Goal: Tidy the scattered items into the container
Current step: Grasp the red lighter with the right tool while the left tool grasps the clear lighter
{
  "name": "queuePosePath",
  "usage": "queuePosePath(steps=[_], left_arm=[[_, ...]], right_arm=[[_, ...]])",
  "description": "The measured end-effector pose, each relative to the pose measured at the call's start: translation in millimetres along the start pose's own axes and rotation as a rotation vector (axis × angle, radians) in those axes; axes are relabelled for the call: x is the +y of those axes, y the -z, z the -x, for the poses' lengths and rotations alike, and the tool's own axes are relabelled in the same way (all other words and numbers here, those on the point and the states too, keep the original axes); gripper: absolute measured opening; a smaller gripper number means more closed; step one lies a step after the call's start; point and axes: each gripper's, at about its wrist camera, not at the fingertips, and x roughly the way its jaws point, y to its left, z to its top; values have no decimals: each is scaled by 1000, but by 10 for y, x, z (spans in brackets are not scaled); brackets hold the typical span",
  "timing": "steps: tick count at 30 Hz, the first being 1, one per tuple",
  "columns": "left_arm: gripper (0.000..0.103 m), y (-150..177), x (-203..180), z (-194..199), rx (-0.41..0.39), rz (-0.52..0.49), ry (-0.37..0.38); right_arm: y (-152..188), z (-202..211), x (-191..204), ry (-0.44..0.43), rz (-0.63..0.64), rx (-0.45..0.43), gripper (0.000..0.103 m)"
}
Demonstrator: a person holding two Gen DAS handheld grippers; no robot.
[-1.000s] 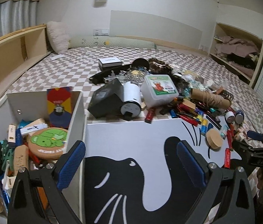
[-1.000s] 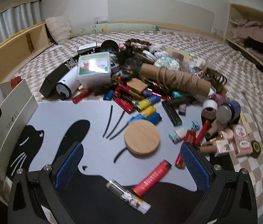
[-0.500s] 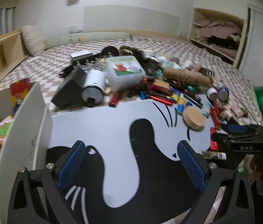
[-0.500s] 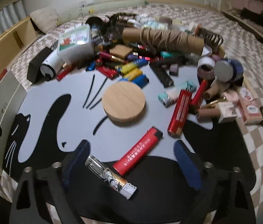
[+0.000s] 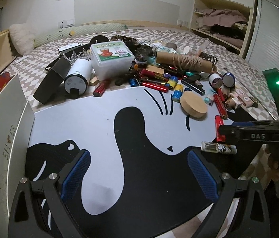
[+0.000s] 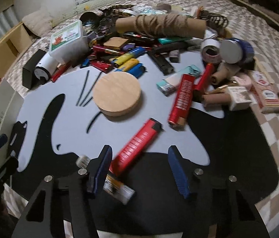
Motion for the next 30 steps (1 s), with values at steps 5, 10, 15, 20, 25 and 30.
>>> queuePosePath(steps=[5,10,15,20,25,30], left_arm=[[99,30,-29,-39,11,-7,6],[99,48,-61,-49,13,-5,18],[99,74,-83,-65,23,-2,29],[99,80,-56,-80,26,5,20],[99,88,-14,-96,23,19,16],[99,87,-39,-145,25,30,43]], right_arm=[[145,46,-82,97,20,11,59],[262,24,11,129,86,23,59],[343,2,292,78,183,16,59],[390,-23,557,-21,263,9,59],[323,31,455,-128,169,27,59],[94,-34,42,-175,-80,31,59]])
